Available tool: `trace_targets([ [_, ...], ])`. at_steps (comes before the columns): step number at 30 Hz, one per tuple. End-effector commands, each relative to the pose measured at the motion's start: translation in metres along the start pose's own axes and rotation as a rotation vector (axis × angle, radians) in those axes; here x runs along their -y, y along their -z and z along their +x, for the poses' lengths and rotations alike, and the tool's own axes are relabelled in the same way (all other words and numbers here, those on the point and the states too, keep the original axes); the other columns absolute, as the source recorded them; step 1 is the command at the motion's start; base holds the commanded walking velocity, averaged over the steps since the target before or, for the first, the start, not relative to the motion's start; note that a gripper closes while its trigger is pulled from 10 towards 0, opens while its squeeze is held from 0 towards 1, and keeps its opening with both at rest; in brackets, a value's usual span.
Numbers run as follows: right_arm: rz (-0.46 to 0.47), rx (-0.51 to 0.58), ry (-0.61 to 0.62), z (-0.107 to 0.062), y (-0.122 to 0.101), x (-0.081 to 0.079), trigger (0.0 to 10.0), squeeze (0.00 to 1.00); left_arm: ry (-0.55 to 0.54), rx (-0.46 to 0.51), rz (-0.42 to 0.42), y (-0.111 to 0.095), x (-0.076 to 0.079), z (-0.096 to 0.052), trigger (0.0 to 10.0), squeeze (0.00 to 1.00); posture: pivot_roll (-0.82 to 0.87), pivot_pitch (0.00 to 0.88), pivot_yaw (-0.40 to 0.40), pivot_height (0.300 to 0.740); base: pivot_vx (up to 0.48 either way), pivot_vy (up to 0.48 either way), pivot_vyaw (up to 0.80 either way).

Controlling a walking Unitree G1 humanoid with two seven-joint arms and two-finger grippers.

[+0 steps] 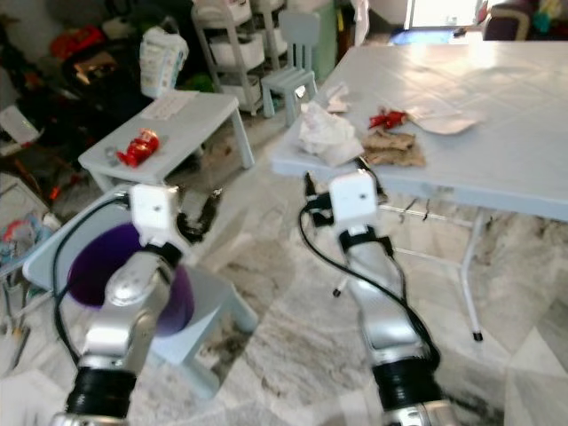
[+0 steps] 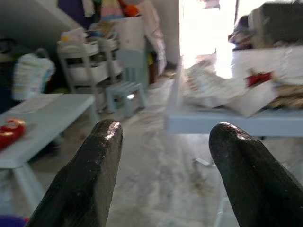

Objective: Picking trash to rubbish bin

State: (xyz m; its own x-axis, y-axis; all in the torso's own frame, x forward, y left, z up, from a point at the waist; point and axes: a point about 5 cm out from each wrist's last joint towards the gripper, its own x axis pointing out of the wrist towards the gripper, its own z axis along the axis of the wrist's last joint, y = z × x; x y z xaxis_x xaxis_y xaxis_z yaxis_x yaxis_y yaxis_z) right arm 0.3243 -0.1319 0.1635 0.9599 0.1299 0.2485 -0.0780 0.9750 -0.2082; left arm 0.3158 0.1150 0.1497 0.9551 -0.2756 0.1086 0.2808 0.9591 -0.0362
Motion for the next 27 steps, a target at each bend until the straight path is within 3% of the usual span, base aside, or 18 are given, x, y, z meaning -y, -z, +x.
trace_targets([
  [1,0.014,0.02,-0.024,0.0022,-0.0057,-0.0087,10.0,0.0,-0.021,-0.003,0.008,-0.0004,-0.0111,-0.0033,10.0,0.0,0.07,0.0,0.134,0.74,0.0,0.0,0.0],
  [21,-0.007,0.019,-0.006,0.0028,-0.0063,-0.0041,10.0,0.0,0.034,-0.004,0.005,-0.0012,-0.006,0.0006,10.0,0.0,0.06,0.0,0.137,0.74,0.449,0.0,0.0],
  [27,-0.004,0.014,-0.009,0.0021,-0.0055,-0.0053,10.0,0.0,0.023,-0.017,0.003,0.0021,-0.005,-0.0002,10.0,0.0,0.06,0.0,0.134,0.74,0.353,0.0,-0.47],
])
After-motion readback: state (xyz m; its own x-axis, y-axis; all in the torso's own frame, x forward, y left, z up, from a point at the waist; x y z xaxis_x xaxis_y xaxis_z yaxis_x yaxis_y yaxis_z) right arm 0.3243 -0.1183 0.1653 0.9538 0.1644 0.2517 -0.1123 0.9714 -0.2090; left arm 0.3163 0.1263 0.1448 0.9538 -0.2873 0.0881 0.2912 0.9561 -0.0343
